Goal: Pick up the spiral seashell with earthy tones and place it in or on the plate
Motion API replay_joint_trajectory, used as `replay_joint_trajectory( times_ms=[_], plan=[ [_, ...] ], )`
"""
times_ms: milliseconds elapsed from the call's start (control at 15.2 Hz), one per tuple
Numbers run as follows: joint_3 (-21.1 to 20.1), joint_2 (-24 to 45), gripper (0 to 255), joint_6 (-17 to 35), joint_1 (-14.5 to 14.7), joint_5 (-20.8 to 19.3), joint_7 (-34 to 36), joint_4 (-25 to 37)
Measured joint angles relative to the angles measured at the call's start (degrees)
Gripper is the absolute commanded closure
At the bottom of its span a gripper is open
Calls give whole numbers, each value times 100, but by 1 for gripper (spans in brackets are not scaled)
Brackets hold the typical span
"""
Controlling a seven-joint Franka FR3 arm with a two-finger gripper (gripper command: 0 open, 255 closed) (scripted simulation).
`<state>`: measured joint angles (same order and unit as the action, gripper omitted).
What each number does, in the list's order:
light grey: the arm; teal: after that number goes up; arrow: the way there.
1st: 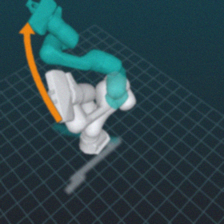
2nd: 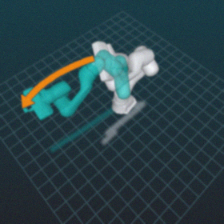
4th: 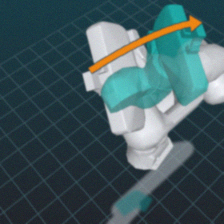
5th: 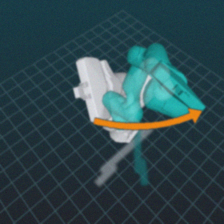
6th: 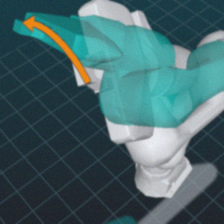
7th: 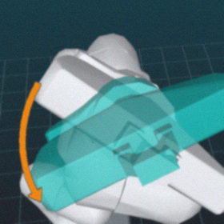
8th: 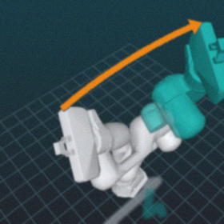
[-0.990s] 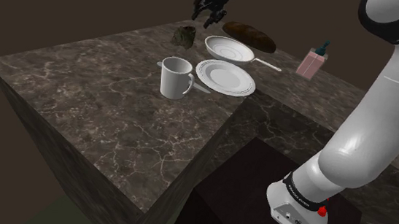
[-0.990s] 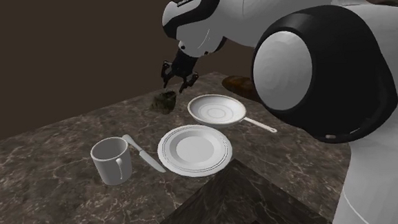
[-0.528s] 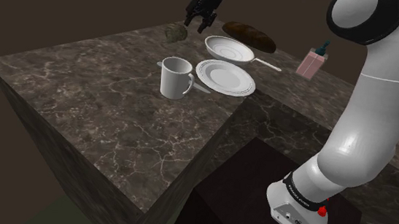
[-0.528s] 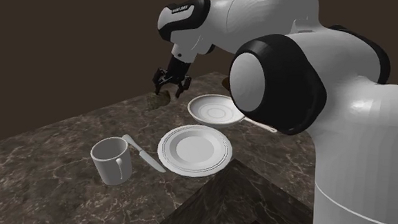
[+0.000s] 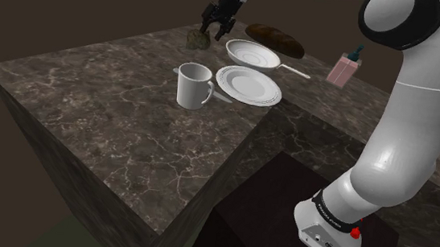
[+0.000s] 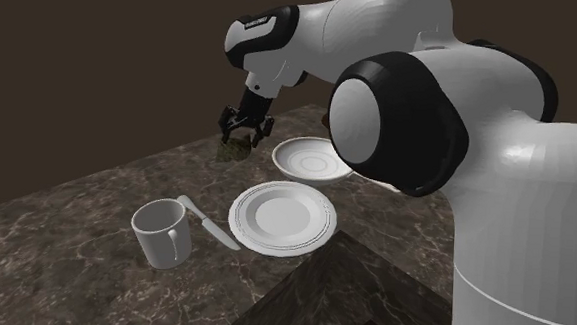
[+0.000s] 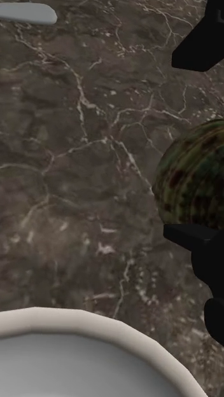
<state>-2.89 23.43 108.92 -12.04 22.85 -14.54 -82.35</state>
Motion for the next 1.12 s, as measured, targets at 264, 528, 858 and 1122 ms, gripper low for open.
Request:
replay_joint_trajectory(
  times_ms=[264, 528, 858, 1122],
  plan=[
    [0, 0, 255, 1, 0, 0, 0, -1],
    [0, 0, 255, 1, 0, 0, 0, -1],
    [0, 0, 0, 1, 0, 0, 0, -1],
    [451, 226, 0, 411, 588, -863, 1821, 462]
  ],
)
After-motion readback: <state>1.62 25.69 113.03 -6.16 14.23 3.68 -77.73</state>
